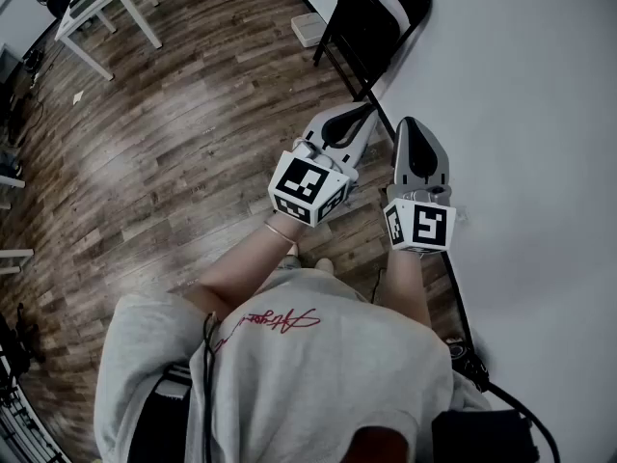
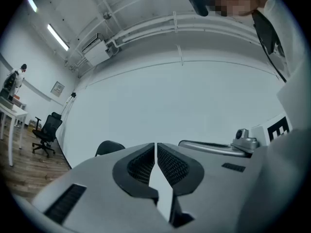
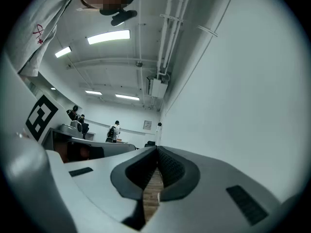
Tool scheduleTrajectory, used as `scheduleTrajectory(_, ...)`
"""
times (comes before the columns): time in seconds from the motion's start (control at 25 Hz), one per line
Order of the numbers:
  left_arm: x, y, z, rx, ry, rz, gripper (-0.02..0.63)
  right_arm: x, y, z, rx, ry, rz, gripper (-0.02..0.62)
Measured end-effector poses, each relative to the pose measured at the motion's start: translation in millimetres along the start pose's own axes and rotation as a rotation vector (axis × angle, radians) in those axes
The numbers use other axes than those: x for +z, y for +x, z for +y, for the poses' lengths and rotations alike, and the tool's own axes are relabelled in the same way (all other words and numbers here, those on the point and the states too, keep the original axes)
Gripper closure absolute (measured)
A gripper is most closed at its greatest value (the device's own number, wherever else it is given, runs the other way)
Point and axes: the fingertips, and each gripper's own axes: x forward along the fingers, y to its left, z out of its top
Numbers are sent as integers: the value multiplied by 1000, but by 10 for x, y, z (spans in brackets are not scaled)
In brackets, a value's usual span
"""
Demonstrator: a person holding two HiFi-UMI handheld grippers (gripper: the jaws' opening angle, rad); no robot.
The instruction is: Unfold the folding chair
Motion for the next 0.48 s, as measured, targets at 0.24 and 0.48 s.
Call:
scheduleTrajectory(0.24,41,20,23,4,3,-6,577,25,43,-1,5,-2,-2,578)
scheduleTrajectory(0.48,29,52,35,8,6,-4,577,2,77,11,10,-3,1,578)
